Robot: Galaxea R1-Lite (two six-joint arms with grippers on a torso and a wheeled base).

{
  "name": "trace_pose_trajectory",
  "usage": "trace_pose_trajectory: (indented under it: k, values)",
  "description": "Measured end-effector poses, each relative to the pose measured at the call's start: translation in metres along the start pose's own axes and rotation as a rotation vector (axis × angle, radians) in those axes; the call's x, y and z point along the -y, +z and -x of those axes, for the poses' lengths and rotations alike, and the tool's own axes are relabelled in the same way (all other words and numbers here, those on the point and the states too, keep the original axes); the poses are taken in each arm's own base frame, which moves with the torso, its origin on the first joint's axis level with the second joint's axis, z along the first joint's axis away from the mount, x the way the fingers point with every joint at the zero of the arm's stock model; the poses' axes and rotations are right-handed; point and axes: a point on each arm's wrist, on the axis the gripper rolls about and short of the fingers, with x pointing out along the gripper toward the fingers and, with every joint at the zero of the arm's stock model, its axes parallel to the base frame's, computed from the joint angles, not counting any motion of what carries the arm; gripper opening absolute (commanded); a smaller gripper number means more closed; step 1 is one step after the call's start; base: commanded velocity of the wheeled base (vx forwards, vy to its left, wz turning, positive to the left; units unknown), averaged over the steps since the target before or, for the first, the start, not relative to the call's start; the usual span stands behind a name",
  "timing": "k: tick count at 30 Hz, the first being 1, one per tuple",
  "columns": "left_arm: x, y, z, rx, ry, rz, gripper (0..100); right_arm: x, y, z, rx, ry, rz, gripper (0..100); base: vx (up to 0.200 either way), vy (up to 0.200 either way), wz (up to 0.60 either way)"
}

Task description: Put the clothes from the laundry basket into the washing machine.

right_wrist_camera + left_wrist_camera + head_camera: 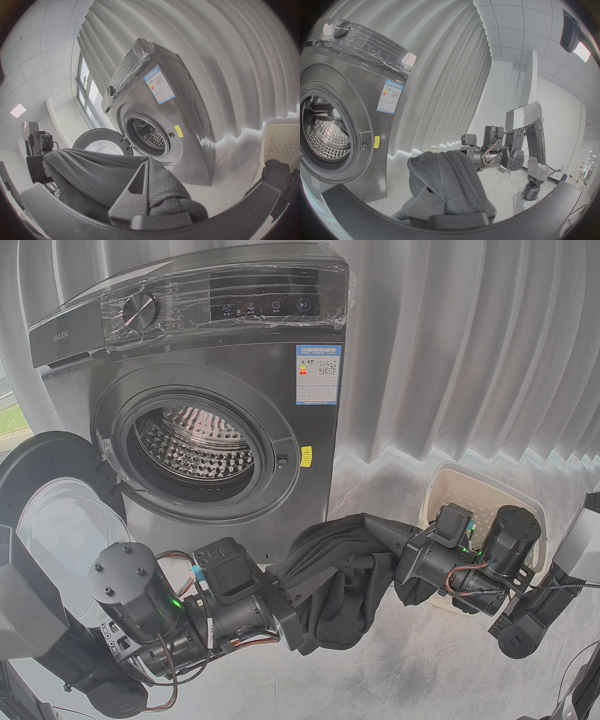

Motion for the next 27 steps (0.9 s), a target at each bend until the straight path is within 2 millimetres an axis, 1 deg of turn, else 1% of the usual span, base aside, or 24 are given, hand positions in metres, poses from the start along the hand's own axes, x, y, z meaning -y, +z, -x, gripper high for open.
trace_pose_trajectory:
  k: [1,2,7,12,23,27]
  values:
    - [0.0,0.0,0.0,0.0,0.0,0.0,0,0.0,0.0,0.0,-0.002,0.0,0.0,0,0.0,0.0,0.0]
    - [0.0,0.0,0.0,0.001,0.0,0.0,0,0.0,-0.001,0.0,-0.004,0.0,-0.001,100,0.0,0.0,0.0]
    - [0.0,0.001,0.0,0.006,0.0,-0.001,0,0.0,0.0,-0.001,-0.003,0.001,-0.003,100,0.0,0.0,0.0]
    - [-0.001,0.0,0.0,0.001,0.006,0.001,0,0.001,0.009,-0.006,0.041,0.007,-0.015,100,0.0,0.0,0.0]
    - [-0.007,0.0,0.002,0.001,0.028,0.002,0,0.026,0.033,0.001,0.12,-0.063,-0.025,100,0.0,0.0,0.0]
    - [-0.007,0.0,0.003,0.001,0.03,0.002,0,0.028,0.039,0.0,0.146,-0.069,-0.07,100,0.0,0.0,0.0]
